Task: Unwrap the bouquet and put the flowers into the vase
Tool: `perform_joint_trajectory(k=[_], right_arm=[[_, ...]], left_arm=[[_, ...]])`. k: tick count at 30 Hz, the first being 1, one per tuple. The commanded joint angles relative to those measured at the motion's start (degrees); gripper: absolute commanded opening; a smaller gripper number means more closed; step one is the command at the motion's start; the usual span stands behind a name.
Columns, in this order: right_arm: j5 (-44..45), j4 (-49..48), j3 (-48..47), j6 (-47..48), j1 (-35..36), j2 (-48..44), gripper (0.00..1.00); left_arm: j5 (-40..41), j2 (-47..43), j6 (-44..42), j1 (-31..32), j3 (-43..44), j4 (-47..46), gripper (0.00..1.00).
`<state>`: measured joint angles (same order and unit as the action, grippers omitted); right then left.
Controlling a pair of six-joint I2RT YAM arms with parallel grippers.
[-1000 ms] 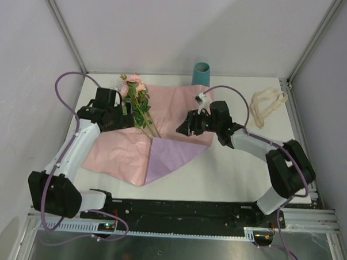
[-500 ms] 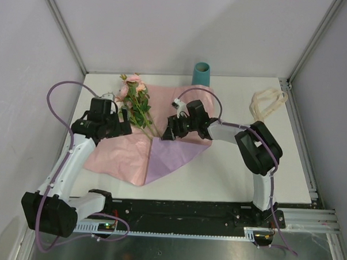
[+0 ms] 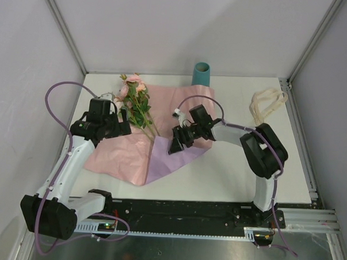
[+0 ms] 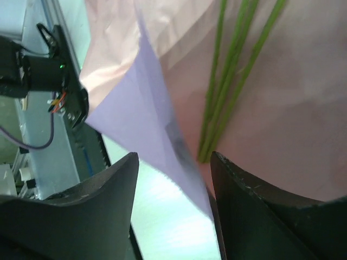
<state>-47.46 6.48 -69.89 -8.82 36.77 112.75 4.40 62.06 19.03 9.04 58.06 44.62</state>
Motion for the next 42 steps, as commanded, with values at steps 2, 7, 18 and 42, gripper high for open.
perform_joint_trajectory(k=[2,7,18,42], right_arm=[[-1.66,4.15,8.95,1.31,0.79,-13.17,0.61],[1.43,3.81,18.23,-0.01,1.76,-21.92,0.61],[8.70,5.06,30.38,-4.17,7.22,-35.46,0.67],[33.51,-1.65,24.81,-22.11,7.29,-55.62,0.56]], left_arm=[[1.21,-1.05,0.04,0.02,0.01,-1.51,0.99],[0.92,-1.10,0.05,-0.03,-0.02,-1.55,0.99],[-0.57,-1.45,-0.22,0.03,-0.10,-1.51,0.99],[1.24,-1.99,0.00,0.45,-0.32,-1.55,0.99]])
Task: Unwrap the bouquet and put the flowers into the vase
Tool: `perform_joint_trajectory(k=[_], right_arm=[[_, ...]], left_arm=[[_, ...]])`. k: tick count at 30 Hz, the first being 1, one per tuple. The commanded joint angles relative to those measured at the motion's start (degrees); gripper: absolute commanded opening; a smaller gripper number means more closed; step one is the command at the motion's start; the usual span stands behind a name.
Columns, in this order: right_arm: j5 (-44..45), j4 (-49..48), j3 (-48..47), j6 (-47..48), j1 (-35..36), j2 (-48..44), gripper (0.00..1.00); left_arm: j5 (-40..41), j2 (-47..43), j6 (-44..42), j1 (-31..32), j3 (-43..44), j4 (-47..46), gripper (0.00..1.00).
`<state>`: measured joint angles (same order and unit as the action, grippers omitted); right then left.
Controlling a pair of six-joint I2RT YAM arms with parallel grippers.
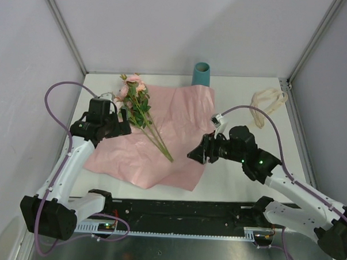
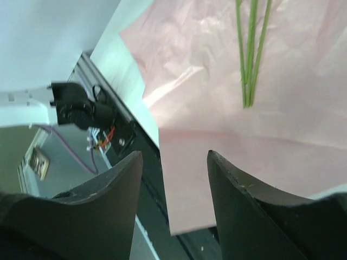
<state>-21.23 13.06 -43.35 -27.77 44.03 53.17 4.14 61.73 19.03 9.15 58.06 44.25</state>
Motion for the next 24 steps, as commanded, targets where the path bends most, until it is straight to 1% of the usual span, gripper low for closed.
perform_joint_trajectory(k=[1,5,8,13,17,20,24], right_arm=[[7.36,-9.24,-1.73,-3.38,0.28,5.54,0.55],[3.62,-10.04,-1.44,-4.66,2.02,14.70,0.53],[4.32,-8.85,0.10,-4.54,4.44,19.74,0.54],[10.14,-6.66,4.65,-4.80,7.41,23.74,0.54],[16.71,-6.42,7.15,-5.38,9.41,25.23,0.54],[22.15,-6.04,7.45,-4.90,11.31,27.21,0.54],[27.64,-6.75,7.45,-4.39,12.41,29.78,0.53]], left_arm=[[1.97,-1.77,0.07,0.34,-0.32,-1.14,0.99],[4.99,-2.87,0.37,0.35,-0.35,-1.13,0.99],[8.41,-4.71,0.78,0.39,-0.16,-1.02,0.98],[16.39,-9.36,1.77,0.35,-0.37,-1.16,0.98],[20.45,-12.14,2.69,0.36,-0.53,-1.14,0.98],[21.59,-13.13,2.83,0.35,-0.62,-1.31,0.98],[20.64,-12.87,2.54,0.35,-0.67,-1.52,0.97]])
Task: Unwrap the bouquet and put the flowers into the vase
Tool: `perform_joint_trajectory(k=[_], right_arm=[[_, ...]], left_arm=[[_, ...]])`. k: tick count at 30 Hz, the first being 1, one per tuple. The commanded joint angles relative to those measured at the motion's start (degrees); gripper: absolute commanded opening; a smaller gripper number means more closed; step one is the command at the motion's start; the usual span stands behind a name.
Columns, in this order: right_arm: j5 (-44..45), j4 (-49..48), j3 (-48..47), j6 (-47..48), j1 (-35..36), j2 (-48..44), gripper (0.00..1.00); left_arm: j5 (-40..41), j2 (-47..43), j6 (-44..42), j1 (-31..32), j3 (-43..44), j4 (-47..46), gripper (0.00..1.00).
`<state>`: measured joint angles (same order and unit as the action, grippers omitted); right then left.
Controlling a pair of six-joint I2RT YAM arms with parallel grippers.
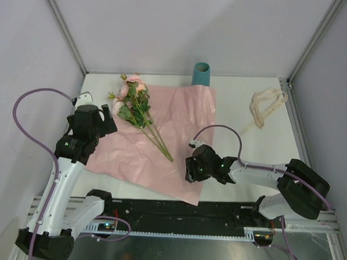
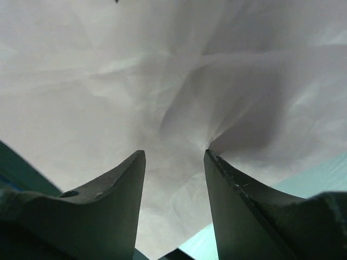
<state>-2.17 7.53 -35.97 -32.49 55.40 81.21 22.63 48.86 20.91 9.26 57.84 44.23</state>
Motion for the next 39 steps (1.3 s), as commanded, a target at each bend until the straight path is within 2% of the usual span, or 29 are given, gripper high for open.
perform_joint_trajectory(k=[1,7,11,22,29,36,39], right_arm=[[9.16,-1.47,-0.05,0.41,1.13,1.88,0.52],[9.39,-2.69,-4.18,3.11,1.51,-1.80,0.51],[8.02,-7.75,-10.18,7.61,0.15,-1.28,0.50],[0.82,-16.96,-33.36,10.92,-6.60,20.50,0.45],[5.91,-15.84,-46.68,12.80,-6.20,33.51,0.43],[9.36,-11.66,-56.45,15.93,-3.72,42.23,0.41],[15.22,-10.16,-59.68,18.70,-2.45,44.95,0.40]], left_arm=[[1.97,0.05,0.64,0.24,-0.45,-1.46,0.97],[1.89,-0.34,0.73,0.24,-0.47,-1.58,0.97],[1.49,-0.49,0.76,0.24,-0.52,-1.71,0.97],[-0.21,-1.28,0.82,0.26,-1.06,-2.57,0.96],[-0.99,-1.22,0.76,0.28,-1.12,-2.73,0.96],[-1.17,-0.90,0.91,0.24,-1.14,-2.83,0.96],[-1.11,-0.95,0.99,0.24,-1.14,-2.76,0.96]])
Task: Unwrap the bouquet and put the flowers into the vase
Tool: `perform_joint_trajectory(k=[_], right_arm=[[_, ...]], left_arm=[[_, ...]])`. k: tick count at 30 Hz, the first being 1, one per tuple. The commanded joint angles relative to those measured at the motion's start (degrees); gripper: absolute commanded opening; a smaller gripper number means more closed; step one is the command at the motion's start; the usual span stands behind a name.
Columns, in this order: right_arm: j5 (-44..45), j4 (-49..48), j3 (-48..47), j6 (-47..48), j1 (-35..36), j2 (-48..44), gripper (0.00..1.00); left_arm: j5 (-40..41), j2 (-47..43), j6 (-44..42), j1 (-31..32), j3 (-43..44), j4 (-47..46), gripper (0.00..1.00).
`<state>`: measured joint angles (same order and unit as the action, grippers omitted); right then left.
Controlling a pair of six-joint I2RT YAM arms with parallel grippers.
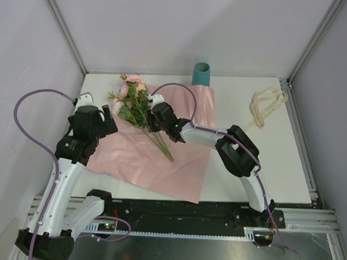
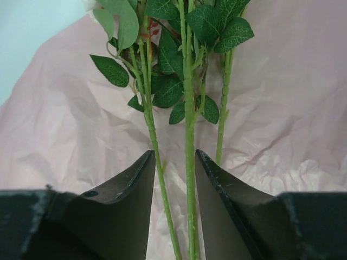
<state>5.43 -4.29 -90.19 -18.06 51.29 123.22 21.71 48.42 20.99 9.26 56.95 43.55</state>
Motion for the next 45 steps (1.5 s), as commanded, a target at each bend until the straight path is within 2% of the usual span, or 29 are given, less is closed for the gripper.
perform_joint_trajectory(k=[1,6,15,17,22,24,35,45], right_arm=[[9.27,2.85,-6.63,4.93,2.03,4.02,0.40],[11.80,7.09,-10.91,5.62,2.36,7.62,0.41],[9.17,7.39,-12.42,6.34,2.16,10.33,0.39],[9.31,7.16,-12.32,6.61,2.17,10.19,0.34],[10.02,3.83,-9.73,7.87,2.48,7.05,0.04],[10.08,1.28,-7.19,8.11,2.63,4.80,0.01],[8.60,-8.64,3.62,7.20,2.94,-8.69,0.00],[6.09,-11.48,6.84,4.78,2.57,-12.90,0.00]], left_arm=[[-0.23,-0.56,0.90,0.28,-0.25,-2.12,0.96],[-0.47,-0.47,0.96,0.29,-0.21,-2.11,0.97],[-1.03,-0.14,0.88,0.24,-0.22,-2.21,0.97],[-1.05,-0.12,0.87,0.24,-0.25,-2.23,0.97],[-1.03,-0.09,0.87,0.31,-0.26,-2.19,0.97],[-1.05,-0.06,0.86,0.28,-0.26,-2.23,0.97],[-1.23,-0.06,0.84,0.24,-0.21,-2.23,0.97],[-1.16,-0.21,0.90,0.25,-0.25,-2.27,0.97]])
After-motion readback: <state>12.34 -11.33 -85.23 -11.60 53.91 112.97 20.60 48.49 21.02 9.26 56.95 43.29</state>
